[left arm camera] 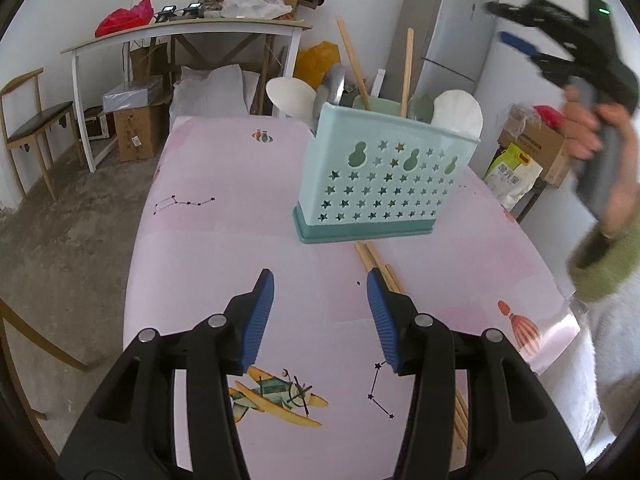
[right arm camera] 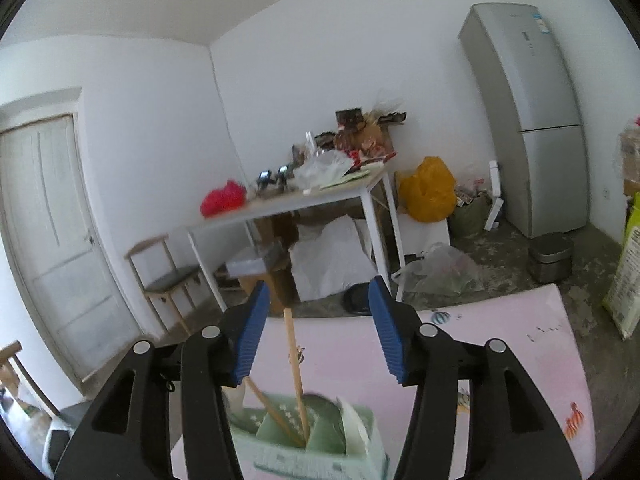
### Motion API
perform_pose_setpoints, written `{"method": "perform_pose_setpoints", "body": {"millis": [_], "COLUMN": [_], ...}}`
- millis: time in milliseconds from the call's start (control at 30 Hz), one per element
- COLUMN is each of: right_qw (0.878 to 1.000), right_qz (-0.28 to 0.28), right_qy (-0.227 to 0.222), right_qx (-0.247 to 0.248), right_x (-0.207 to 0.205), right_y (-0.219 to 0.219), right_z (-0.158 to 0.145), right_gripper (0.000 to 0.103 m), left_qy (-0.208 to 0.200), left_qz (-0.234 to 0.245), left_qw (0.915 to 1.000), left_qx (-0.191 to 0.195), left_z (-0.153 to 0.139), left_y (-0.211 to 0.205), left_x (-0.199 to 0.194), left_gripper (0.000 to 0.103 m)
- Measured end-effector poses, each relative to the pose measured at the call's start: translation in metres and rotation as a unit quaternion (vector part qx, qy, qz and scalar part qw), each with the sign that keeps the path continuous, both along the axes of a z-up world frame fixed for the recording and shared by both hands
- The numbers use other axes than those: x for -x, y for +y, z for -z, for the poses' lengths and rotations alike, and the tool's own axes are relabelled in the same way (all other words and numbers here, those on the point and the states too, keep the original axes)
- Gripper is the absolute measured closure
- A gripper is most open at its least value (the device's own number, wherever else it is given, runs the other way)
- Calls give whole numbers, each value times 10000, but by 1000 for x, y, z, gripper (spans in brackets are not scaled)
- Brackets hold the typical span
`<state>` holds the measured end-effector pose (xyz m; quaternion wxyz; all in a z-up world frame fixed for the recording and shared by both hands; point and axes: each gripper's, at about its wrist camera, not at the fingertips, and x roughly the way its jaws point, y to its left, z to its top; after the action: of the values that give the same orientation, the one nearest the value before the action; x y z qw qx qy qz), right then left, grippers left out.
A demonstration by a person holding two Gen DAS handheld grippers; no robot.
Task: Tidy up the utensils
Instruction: 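Insert the chopstick into the holder and open the right gripper, then reach the right gripper toward the remaining wooden chopsticks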
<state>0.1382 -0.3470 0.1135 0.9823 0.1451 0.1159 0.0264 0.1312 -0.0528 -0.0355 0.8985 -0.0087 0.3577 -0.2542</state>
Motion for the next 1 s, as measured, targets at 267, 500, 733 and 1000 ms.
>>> {"method": "perform_pose_setpoints", "body": {"millis": [267,500,733,1000], "right_qw": [9888,9455,9366,9316], "right_qz": [-480,-1008,-1065,-1150], "right_qy": [1382,3039,3315,3445], "right_qx": [-282,-594,-394,-150], "right_x": [49,49,46,42], "right_y": [14,67,82,102], "right_z": [81,198,217,223], "right_gripper": [52,75,86,93], "left_qy": [390,645,696,701], "left_qz": [-30,79,144,211], "left_qw": [9982,9955,9950,9950], "left_qx": [-455,-684,-702,-680], "left_z": [22,41,45,45], "left_y": [-10,-22,-24,-26], "left_x": [-6,-3,0,1], "left_gripper": [56,53,53,53]}}
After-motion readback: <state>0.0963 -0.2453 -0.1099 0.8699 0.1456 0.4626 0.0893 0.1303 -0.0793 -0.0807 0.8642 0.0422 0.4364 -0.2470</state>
